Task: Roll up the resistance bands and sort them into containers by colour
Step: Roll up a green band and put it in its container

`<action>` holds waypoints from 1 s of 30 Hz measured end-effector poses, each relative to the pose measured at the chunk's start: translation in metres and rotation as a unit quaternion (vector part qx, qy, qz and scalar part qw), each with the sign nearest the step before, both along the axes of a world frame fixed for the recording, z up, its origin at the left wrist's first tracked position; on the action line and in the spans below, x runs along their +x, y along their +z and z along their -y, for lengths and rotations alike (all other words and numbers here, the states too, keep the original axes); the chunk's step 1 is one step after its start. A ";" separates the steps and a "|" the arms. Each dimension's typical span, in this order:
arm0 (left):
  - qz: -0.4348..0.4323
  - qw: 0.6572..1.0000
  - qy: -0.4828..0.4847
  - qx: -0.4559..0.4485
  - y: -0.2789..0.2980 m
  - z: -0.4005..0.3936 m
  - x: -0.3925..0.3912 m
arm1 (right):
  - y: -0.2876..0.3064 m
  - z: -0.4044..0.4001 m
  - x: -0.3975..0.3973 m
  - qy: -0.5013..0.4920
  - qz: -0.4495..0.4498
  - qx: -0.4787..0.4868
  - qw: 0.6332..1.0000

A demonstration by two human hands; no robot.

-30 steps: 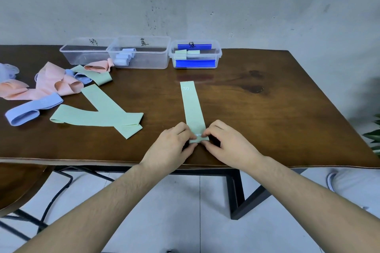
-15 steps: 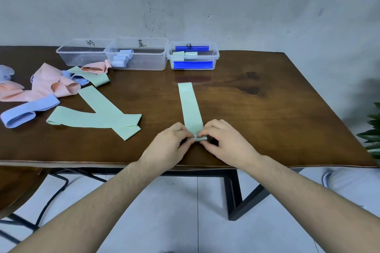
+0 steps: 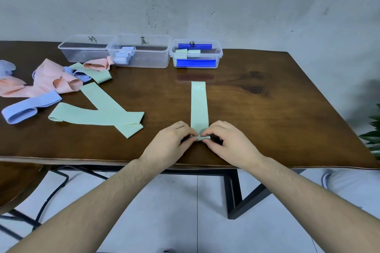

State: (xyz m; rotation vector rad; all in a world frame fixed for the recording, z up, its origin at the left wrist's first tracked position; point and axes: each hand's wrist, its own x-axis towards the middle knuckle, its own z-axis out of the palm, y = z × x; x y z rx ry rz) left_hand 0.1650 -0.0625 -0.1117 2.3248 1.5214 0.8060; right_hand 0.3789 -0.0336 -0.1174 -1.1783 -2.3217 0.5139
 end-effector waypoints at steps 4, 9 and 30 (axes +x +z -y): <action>-0.019 1.000 0.002 -0.018 -0.001 -0.002 -0.002 | 0.000 0.000 -0.001 -0.013 0.002 0.011 1.000; 0.001 1.000 0.004 -0.005 -0.002 -0.003 -0.002 | 0.001 0.000 -0.001 -0.021 0.006 0.009 1.000; 0.025 0.999 0.023 -0.013 -0.003 -0.010 0.000 | -0.001 -0.008 -0.003 -0.004 0.036 0.068 0.997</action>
